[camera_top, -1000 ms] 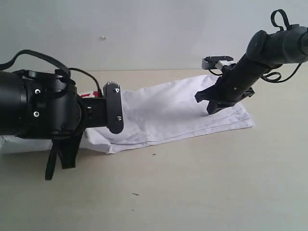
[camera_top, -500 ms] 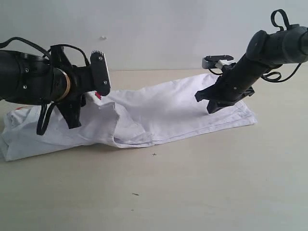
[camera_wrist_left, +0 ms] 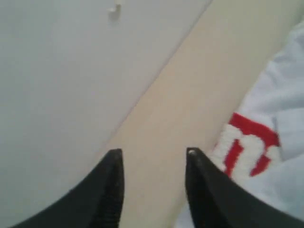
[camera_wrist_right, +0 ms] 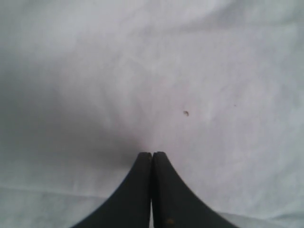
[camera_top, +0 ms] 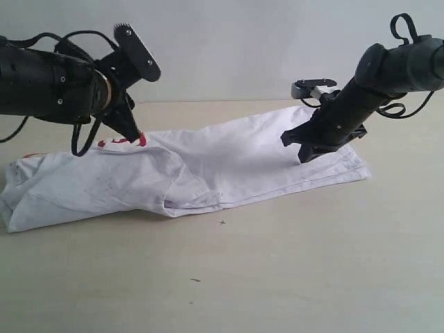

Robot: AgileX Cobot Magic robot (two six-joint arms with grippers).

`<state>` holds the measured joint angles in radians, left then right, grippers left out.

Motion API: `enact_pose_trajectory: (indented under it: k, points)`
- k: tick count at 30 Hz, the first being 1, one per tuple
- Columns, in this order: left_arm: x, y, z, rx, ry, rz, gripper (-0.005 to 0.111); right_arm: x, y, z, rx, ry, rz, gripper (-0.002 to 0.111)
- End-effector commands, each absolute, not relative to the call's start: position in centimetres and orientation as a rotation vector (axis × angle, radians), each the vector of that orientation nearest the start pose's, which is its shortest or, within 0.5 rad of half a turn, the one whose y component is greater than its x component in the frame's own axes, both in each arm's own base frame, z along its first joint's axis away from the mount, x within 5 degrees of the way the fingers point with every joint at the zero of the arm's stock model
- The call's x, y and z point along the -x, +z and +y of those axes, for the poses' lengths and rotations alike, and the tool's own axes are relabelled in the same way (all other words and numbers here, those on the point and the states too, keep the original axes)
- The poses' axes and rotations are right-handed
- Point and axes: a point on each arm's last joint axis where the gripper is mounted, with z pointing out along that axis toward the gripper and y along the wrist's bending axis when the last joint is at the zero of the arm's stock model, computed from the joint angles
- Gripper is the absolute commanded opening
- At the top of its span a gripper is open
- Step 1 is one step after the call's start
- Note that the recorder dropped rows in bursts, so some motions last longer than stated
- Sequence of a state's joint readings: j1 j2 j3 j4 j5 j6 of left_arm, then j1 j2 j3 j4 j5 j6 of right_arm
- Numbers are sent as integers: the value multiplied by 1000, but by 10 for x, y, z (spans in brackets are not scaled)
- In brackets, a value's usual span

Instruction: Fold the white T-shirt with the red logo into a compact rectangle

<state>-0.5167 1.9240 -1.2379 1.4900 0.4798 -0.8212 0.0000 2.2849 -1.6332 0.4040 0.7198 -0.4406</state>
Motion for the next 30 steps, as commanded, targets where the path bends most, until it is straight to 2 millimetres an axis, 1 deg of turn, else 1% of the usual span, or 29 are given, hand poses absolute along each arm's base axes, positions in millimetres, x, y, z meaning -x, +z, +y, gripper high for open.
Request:
enact_pose_trajectory:
  k: [1, 2, 3, 4, 6, 7, 9, 10, 13, 15, 16, 20, 25, 26, 30]
  points:
    - [-370, 200, -181, -857, 360, 2133, 13, -467, 115, 21, 242, 333, 2757, 0]
    - [-363, 209, -180, -776, 300, 2191, 0, -467, 115, 21, 242, 333, 2757, 0]
    - [-354, 215, -180, -761, 217, 2250, 0, -469, 118, 21, 243, 331, 2748, 0]
    - [-349, 220, -179, -774, 167, 2273, 0, -469, 119, 22, 244, 337, 2750, 0]
    - [-342, 227, -176, -735, 42, 2328, 0, -470, 122, 22, 251, 348, 2754, 0]
    - [-339, 227, -174, -703, -33, 2363, 0, -470, 122, 23, 250, 352, 2754, 0]
    - [-337, 224, -170, -642, -141, 2421, 0, -470, 124, 24, 242, 373, 2756, 0]
    - [-338, 219, -168, -629, -172, 2456, 0, -470, 124, 24, 238, 384, 2759, 0]
    - [-339, 195, -161, -603, -185, 2574, 0, -469, 124, 25, 240, 388, 2765, 0]
    - [-344, 181, -156, -593, -168, 2597, 0, -469, 124, 25, 240, 388, 2765, 0]
    - [-349, 176, -153, -563, -167, 2586, 0, -469, 124, 25, 239, 387, 2763, 0]
    - [-367, 166, -147, -448, -185, 2505, 0, -469, 124, 25, 239, 387, 2763, 0]
    - [-381, 142, -144, -451, -162, 2548, 0, -470, 124, 24, 257, 380, 2755, 0]
    - [-385, 140, -144, -445, -160, 2546, 0, -470, 124, 24, 258, 378, 2753, 0]
    - [-400, 143, -147, -432, -166, 2505, 0, -470, 124, 24, 260, 376, 2750, 0]
